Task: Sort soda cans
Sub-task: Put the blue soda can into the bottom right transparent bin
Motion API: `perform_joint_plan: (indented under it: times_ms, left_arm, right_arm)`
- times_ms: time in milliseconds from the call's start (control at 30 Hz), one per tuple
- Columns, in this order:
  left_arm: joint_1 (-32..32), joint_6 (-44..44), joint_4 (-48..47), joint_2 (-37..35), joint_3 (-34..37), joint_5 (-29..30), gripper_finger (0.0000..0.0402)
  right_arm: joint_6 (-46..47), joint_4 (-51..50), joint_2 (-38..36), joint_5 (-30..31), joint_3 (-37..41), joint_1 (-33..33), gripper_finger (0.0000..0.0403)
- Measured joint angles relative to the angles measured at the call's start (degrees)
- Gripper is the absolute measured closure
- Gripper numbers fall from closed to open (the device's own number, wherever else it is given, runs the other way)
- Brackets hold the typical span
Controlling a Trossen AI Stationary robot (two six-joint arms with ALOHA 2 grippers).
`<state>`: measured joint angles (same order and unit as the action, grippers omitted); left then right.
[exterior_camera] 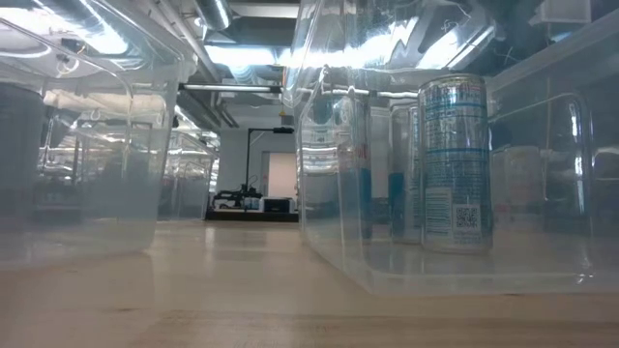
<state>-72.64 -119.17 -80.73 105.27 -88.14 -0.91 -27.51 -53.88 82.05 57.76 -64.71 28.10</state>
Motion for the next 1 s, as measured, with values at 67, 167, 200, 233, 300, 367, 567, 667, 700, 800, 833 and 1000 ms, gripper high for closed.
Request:
perform_joint_plan:
  times_ms: [67, 167, 200, 233, 300, 367, 567, 667, 700, 800, 833, 1000]
  left_arm:
    - [0.0, 0.1, -0.5, 0.1, -1.2, -0.1, 0.0169]
    - [0.4, -0.1, -0.6, 0.1, -3.4, -0.7, 0.0167]
    - [0.5, 0.0, -0.6, 0.1, -4.1, -0.8, 0.0166]
    - [0.6, 0.3, -0.6, 0.2, -4.7, -0.7, 0.0166]
    - [0.8, 0.4, -0.4, 0.3, -6.4, -1.2, 0.0167]
    - [0.9, 1.0, -2.1, 0.3, -8.5, -1.3, 0.0168]
    - [1.1, 1.4, -8.1, 0.2, -16.3, -1.1, 0.0168]
    - [1.4, 2.1, -8.6, 0.0, -19.8, -1.1, 0.0168]
    - [1.4, 2.4, -8.7, -0.1, -20.7, -0.9, 0.0168]
    - [1.8, 2.3, -9.0, -1.0, -22.8, -0.8, 0.0168]
    - [2.0, 2.3, -9.0, -1.5, -23.2, -0.7, 0.0168]
    - [2.9, 2.8, -9.2, -3.6, -24.4, 3.7, 0.0168]
  right_arm:
    - [0.0, 0.0, 0.0, 0.0, 0.0, 0.0, 0.0098]
    - [0.0, 0.0, 0.0, 0.0, 0.0, 0.0, 0.0098]
    - [0.0, 0.0, 0.0, 0.0, 0.0, 0.0, 0.0098]
    - [0.0, 0.1, 0.0, 0.0, 0.0, 0.0, 0.0098]
    - [0.0, 0.1, 0.0, 0.0, 0.0, 0.0, 0.0098]
    - [0.0, 0.2, 0.0, 0.0, 0.0, 0.0, 0.0098]
    - [0.0, 0.2, 0.0, 0.0, 0.0, 0.0, 0.0098]
    - [0.0, 0.2, 0.0, 0.0, 0.0, 0.0, 0.0098]
    - [0.0, 0.2, 0.0, 0.0, 0.0, 0.0, 0.0098]
    - [0.0, 0.2, 0.0, 0.0, 0.0, 0.0, 0.0098]
    - [0.0, 0.2, 0.0, 0.0, 0.0, 0.0, 0.0098]
    - [0.0, 0.2, 0.0, 0.0, 0.0, 0.0, 0.0098]
